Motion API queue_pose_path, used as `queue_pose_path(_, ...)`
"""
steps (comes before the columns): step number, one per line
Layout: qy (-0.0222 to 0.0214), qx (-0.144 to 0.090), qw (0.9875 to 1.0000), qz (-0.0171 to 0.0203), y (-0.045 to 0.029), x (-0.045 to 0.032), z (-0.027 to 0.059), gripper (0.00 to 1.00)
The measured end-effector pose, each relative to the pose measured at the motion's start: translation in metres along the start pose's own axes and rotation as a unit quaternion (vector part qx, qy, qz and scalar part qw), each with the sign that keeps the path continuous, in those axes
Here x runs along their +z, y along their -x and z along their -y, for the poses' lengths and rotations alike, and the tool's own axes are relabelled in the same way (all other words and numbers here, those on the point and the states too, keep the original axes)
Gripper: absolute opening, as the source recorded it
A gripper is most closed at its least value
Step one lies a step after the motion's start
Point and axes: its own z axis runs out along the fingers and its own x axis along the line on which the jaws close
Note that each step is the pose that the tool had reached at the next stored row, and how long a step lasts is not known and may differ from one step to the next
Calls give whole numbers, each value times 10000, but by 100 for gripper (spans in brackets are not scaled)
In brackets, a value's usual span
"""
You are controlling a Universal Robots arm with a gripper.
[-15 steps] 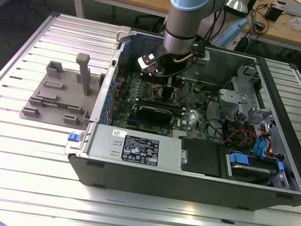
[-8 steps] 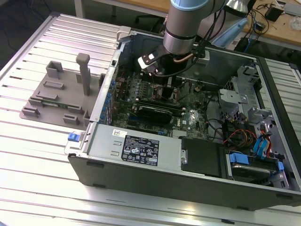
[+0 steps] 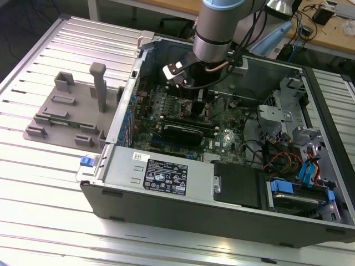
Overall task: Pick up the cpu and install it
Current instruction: 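Place the cpu into insertion slot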
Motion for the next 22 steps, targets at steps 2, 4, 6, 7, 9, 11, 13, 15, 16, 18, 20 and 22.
queue_pose_path(2,1,-59,10000,-3,0,0,2,54)
queue_pose_path(4,1,-89,10000,-5,0,0,16,54)
queue_pose_path(6,2,-101,9999,-6,1,0,35,54)
queue_pose_path(7,2,-102,9999,-6,1,0,35,54)
queue_pose_path(9,1,-101,9999,-5,1,0,36,54)
queue_pose_path(11,-1,-96,9999,-89,2,2,37,54)
queue_pose_path(13,-4,-92,9998,-148,2,3,36,54)
queue_pose_path(15,-4,-92,9998,-165,2,3,36,54)
queue_pose_path(16,-4,-92,9998,-163,2,3,36,54)
queue_pose_path(18,-5,-94,9999,-133,3,3,36,54)
queue_pose_path(20,-8,-96,9999,-109,3,3,36,54)
queue_pose_path(22,-8,-95,9999,-109,4,9,33,54)
